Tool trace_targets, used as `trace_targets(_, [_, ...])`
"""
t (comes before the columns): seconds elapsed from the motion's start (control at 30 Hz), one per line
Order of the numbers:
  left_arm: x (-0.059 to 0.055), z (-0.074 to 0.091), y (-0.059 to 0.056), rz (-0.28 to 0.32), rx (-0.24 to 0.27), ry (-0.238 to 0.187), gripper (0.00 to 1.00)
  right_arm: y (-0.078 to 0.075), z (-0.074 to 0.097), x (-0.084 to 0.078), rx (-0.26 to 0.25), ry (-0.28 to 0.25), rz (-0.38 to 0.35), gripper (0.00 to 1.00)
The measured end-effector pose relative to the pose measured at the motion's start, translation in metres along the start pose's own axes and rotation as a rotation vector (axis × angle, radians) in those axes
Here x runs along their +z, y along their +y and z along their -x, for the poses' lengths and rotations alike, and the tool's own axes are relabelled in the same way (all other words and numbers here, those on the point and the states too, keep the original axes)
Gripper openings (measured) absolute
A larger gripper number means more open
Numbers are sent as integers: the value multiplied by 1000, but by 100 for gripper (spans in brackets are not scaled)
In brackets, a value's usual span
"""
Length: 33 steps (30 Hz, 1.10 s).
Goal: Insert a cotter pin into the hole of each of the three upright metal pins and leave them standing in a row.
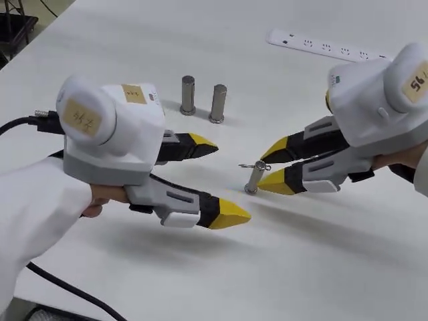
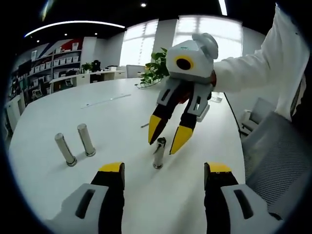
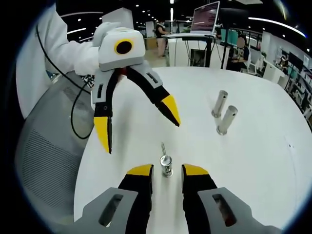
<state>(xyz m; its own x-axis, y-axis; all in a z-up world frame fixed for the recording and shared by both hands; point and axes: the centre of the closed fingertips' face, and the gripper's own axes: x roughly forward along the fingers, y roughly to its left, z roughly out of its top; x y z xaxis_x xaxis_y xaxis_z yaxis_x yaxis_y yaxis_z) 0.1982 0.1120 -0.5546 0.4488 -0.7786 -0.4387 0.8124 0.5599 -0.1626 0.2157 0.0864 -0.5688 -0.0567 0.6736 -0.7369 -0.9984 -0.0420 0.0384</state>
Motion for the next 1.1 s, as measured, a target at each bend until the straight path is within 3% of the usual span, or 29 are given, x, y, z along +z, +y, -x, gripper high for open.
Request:
trace_targets(0.1, [3,5,-1,-8,5,-10,73,0,-2,1,2,0,-2,18])
trace_targets(0.23, [5,10,-5,-43,0,11,81,1,-6,2,7,0,-5,18])
trace_targets(0.43, [11,17,-12,-34,-15,-12,91,3,-11,2,13,9,-1,14])
trace_targets(0.53, [9,17,-14,-14,-25,-5,97,3,-12,2,14,11,-1,13])
trace_targets(0.6, [5,16,-14,-26,-24,0,99,3,-13,2,15,13,-1,13])
trace_targets(0.67, [-1,15,-13,12,-32,5,99,3,-13,1,15,19,3,12])
trace_targets(0.73, [-3,15,-12,14,-29,3,99,2,-14,0,11,26,-1,11])
trace_targets(0.83, [-4,16,-14,39,-35,-3,99,2,-15,0,13,27,-4,9])
trace_targets(1.1, [-6,18,-12,32,-25,5,99,5,-15,0,27,34,24,5])
